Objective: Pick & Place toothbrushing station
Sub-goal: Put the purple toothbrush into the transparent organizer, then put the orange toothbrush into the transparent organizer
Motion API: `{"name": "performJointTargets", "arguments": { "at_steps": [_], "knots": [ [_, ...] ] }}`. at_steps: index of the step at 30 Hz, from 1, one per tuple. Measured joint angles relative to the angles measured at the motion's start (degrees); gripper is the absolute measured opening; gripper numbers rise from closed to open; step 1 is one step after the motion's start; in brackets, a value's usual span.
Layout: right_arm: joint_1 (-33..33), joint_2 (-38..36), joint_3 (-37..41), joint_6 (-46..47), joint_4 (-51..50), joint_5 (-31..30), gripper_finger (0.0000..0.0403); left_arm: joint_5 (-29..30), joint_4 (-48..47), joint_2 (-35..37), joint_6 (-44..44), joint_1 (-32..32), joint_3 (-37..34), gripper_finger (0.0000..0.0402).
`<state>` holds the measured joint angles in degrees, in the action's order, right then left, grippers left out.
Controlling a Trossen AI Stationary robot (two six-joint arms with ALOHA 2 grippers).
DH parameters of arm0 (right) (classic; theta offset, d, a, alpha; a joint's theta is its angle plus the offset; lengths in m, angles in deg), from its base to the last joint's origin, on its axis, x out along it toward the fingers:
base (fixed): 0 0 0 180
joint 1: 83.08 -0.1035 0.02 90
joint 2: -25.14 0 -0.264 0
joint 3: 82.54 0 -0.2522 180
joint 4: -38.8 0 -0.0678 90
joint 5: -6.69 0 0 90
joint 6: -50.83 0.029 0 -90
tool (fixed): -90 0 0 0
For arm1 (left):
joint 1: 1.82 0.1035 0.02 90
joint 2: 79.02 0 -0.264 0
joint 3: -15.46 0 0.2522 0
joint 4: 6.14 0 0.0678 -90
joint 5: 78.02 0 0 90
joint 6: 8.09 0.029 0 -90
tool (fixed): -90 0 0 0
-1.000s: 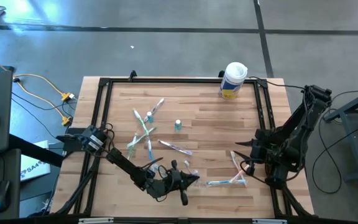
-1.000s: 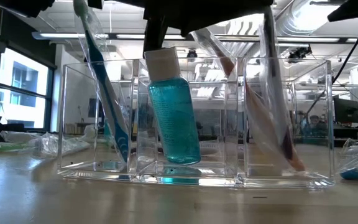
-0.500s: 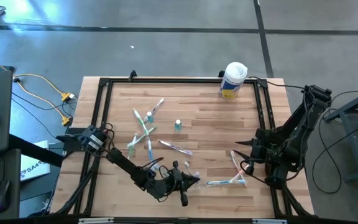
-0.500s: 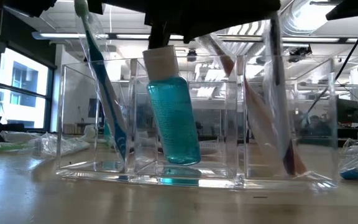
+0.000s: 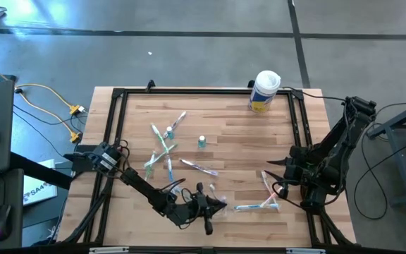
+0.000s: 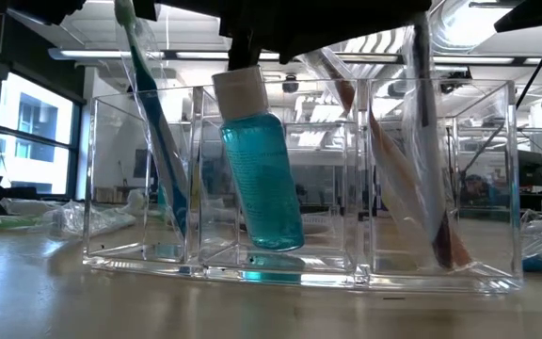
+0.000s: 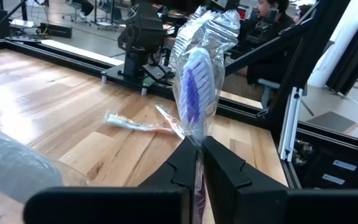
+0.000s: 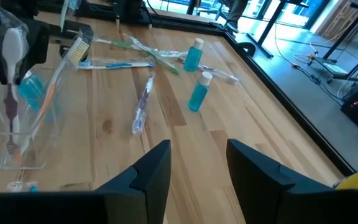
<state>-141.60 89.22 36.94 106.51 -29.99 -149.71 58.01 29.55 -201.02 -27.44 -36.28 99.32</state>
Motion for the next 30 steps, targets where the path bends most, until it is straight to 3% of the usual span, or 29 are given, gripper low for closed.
{"name": "performJointTargets", "arguments": {
  "at_steps": [14,30],
  "knots": [
    [0.0,0.0,0.0,0.0,-0.01,0.38,0.0149,-0.03,-0.13,-0.11,-0.62,-0.02,-0.17,0.0139],
    [0.0,-0.09,0.0,-2.09,-0.02,2.01,0.0149,0.18,0.53,-0.11,-0.28,-0.04,-0.13,0.0145]
  ]
}}
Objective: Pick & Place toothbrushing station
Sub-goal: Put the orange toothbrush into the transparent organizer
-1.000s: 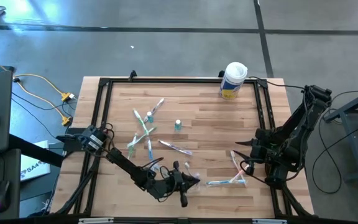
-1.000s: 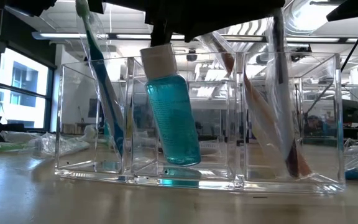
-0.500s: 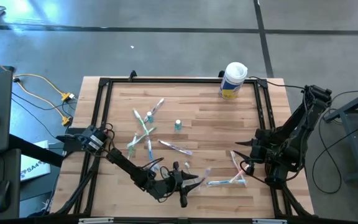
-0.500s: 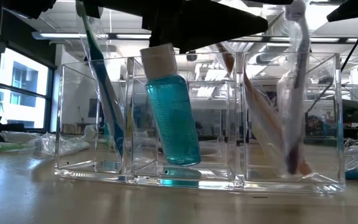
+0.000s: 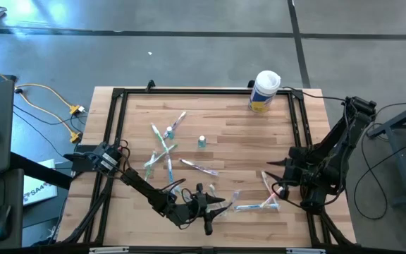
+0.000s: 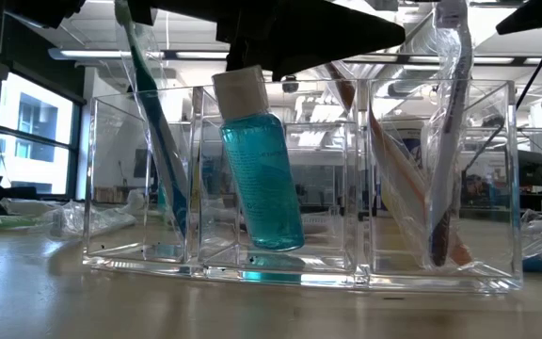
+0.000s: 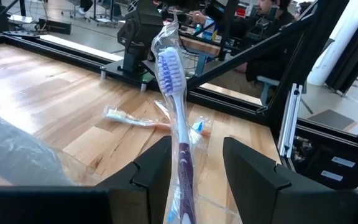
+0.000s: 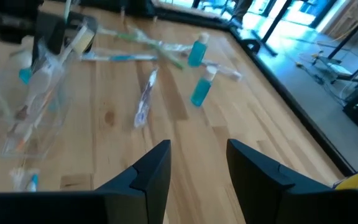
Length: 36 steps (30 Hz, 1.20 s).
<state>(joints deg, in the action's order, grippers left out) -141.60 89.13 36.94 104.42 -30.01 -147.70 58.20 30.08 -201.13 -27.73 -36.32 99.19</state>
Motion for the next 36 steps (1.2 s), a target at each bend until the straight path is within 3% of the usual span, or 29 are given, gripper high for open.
{"name": "performJointTargets", "arguments": {
  "at_steps": [8,12,20,22,30,36],
  "knots": [
    [-1.11,-0.81,0.0,-0.56,0.82,3.53,0.0149,0.48,-1.17,1.13,8.79,-0.34,1.98,0.0145],
    [-3.03,-3.56,-0.88,2.53,2.2,10.14,0.0149,1.16,-2.09,1.98,13.39,-1.03,4.01,0.0145],
    [-6.64,-8.65,-1.07,9.16,2.85,21.31,0.0149,11.21,-10.87,4.75,20.21,-4.5,7.94,0.0145],
    [-7.32,-8.96,-1.07,12.07,2.21,23.71,0.0149,14.67,-13.37,5.75,20.61,-5.74,8.84,0.0145],
    [-7.61,-7.72,-1.07,26.99,-5.78,29.95,0.0149,19.54,-19.11,11.03,19.41,-9.25,9.4,0.0145],
    [-6.7,-4.9,-1.07,43.31,-18.02,30.26,0.0149,23.83,-26.35,15.53,18.8,-10.44,9.4,0.0145]
  ]
}}
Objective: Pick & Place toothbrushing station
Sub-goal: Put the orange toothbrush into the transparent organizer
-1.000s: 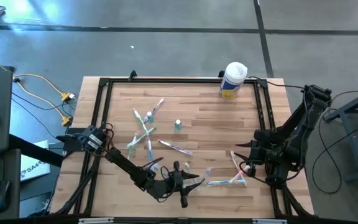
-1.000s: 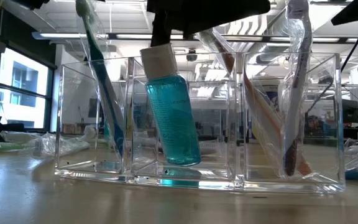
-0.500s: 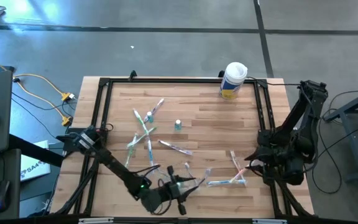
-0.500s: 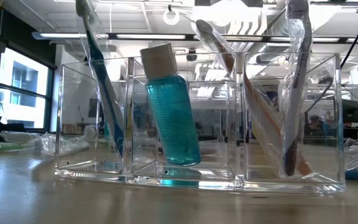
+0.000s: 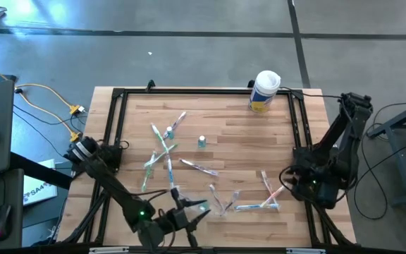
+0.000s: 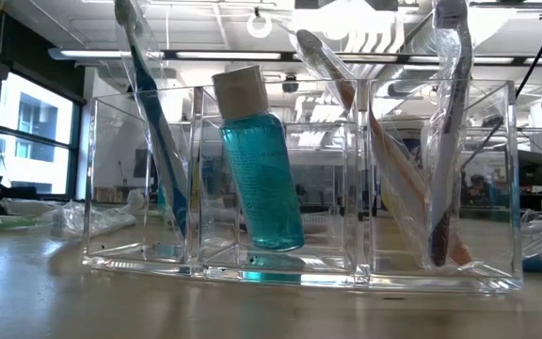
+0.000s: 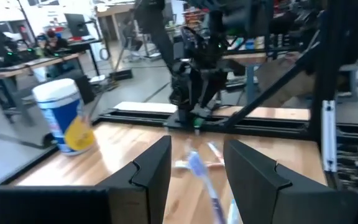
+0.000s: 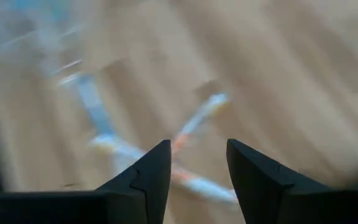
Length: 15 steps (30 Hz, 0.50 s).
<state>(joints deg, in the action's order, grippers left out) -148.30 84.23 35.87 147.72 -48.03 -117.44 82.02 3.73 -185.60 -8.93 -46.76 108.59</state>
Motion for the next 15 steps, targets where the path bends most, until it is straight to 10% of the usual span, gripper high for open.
{"name": "performJointTargets", "arguments": {
  "at_steps": [15],
  "knots": [
    [0.52,14.52,0.0,2.43,0.98,1.46,0.0149,1.51,-30.72,9.92,-17.68,-0.47,-0.09,0.0145]
  ]
}}
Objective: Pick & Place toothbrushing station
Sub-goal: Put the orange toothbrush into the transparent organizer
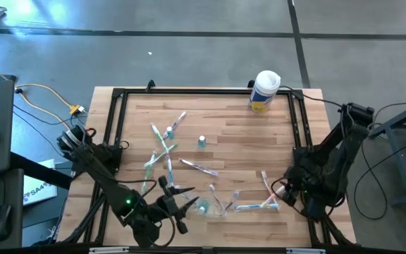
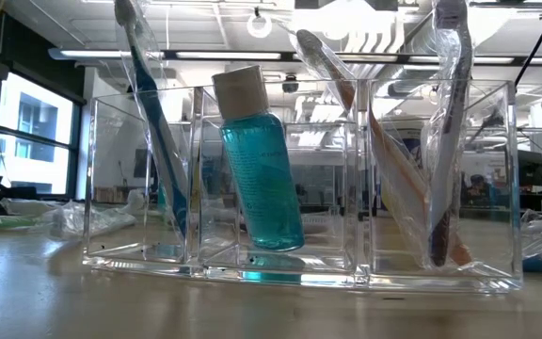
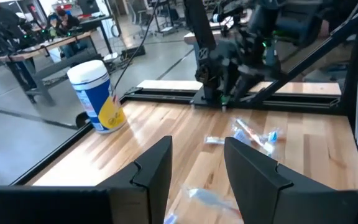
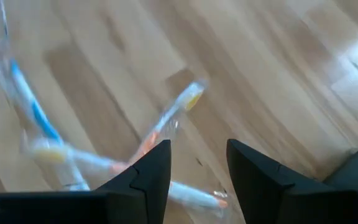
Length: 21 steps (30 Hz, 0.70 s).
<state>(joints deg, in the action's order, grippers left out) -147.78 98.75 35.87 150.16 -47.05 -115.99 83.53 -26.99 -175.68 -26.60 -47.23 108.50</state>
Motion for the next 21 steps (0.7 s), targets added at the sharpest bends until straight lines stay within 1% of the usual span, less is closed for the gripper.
{"name": "performJointTargets", "arguments": {
  "at_steps": [5,9,11,15,19,21],
  "knots": [
    [-0.12,1.2,0.0,-14.46,4.19,5.33,0.0149,-0.23,-0.65,0.93,0.96,0.0,0.0,0.0145],
    [-0.15,1.2,0.0,-23.8,7.29,11.89,0.0149,-0.31,-0.52,1.29,3.57,0.0,0.0,0.0145],
    [-0.15,1.2,0.0,-28.0,7.65,13.83,0.0149,-0.83,-0.36,1.48,3.71,0.1,0.0,0.0145],
    [-0.15,1.2,0.0,-32.71,8.87,13.92,0.0149,-1.43,-0.39,1.79,4.92,0.31,0.0,0.0145],
    [-0.15,1.42,0.0,-37.64,10.25,11.59,0.0149,-1.75,-0.4,1.79,5.19,0.52,0.0,0.0145],
    [-0.15,1.97,0.0,-38.53,10.66,10.68,0.0149,-1.73,-0.4,1.79,5.19,0.54,0.0,0.0145]
  ]
}}
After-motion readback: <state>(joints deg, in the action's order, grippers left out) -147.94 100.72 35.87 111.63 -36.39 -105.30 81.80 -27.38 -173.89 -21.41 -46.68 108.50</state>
